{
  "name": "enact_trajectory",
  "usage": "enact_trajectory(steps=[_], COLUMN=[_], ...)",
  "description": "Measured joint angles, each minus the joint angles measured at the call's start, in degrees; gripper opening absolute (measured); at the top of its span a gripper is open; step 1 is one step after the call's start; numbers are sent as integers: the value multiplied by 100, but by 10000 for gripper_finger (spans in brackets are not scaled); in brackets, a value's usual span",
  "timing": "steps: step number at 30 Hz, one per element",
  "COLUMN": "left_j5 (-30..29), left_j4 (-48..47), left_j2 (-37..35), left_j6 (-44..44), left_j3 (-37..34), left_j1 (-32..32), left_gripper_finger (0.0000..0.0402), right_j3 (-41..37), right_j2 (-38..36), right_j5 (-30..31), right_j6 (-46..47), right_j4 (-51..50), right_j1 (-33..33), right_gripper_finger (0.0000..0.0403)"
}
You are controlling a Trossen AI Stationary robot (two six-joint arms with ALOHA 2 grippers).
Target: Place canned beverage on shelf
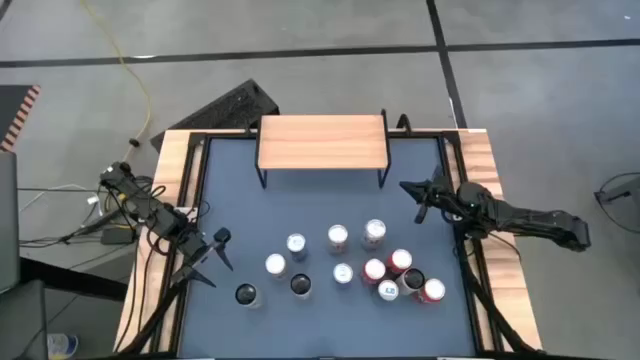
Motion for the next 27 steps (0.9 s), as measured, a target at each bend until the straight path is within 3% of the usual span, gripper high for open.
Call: enact_trajectory(steps=[27], left_j5=[-4], left_j4=[0], left_j2=[0], left_j6=[52], left_j3=[1], left_j1=[2], left_gripper_finger=[269], right_j3=[1], right_j2=[0], right_j5=[-1], right_j6=[-1], right_j4=[0], right_j1=[-1], right_gripper_finger=[0])
